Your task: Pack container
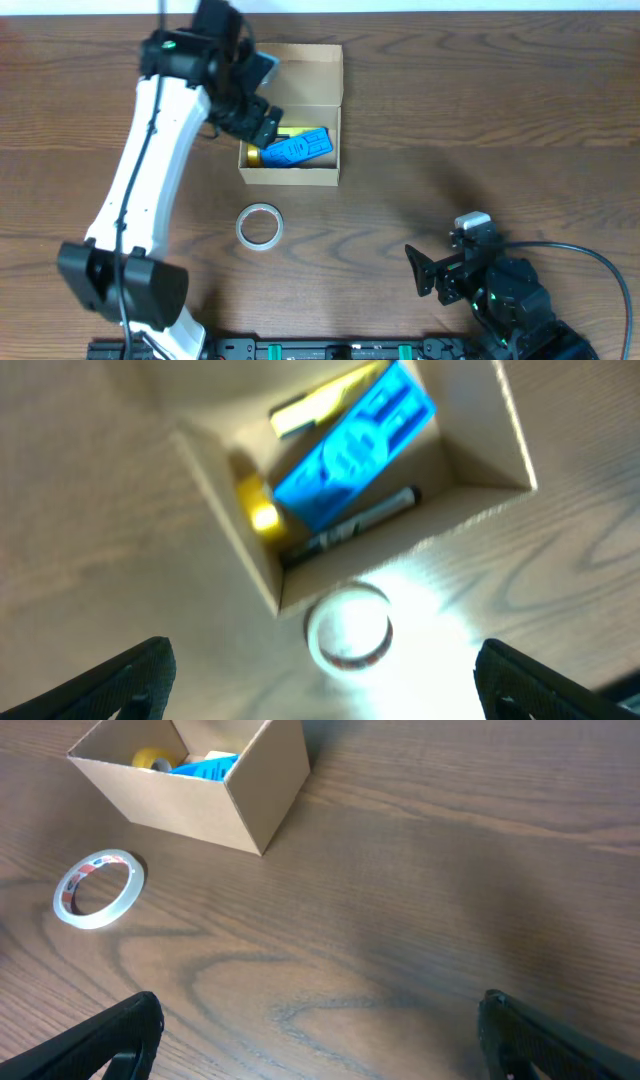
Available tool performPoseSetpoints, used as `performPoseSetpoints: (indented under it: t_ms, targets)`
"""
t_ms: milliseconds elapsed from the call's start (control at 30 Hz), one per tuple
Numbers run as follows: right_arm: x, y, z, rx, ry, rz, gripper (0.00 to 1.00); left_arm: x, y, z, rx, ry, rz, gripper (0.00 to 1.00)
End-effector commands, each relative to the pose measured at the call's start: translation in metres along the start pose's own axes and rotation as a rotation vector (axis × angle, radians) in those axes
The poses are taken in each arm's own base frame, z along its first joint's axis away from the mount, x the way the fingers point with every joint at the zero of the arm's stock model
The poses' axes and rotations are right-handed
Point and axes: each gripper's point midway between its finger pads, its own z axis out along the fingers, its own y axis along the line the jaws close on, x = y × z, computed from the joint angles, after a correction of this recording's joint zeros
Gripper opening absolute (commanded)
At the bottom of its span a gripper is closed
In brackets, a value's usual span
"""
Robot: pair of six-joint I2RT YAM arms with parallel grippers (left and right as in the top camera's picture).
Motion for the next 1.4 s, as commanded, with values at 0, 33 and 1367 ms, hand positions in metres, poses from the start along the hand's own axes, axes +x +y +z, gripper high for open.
performPoseSetpoints:
  t_ms: [0, 33, 1367]
  targets:
    - [-0.001, -0.001, -0.001, 0.001, -0.004, 0.017, 0.99, 0.025, -0.004, 0.015, 0.048, 0.075, -0.097, 0.96]
    - [-0.001, -0.001, -0.001, 0.001, -0.004, 0.017, 0.99, 0.03, -0.005, 0.014, 0.046, 0.071, -0.116, 0.96]
    - [-0.001, -0.001, -0.001, 0.001, -0.004, 0.017, 0.99, 0.197, 0.0, 0.122, -0.174, 0.084, -1.185, 0.95]
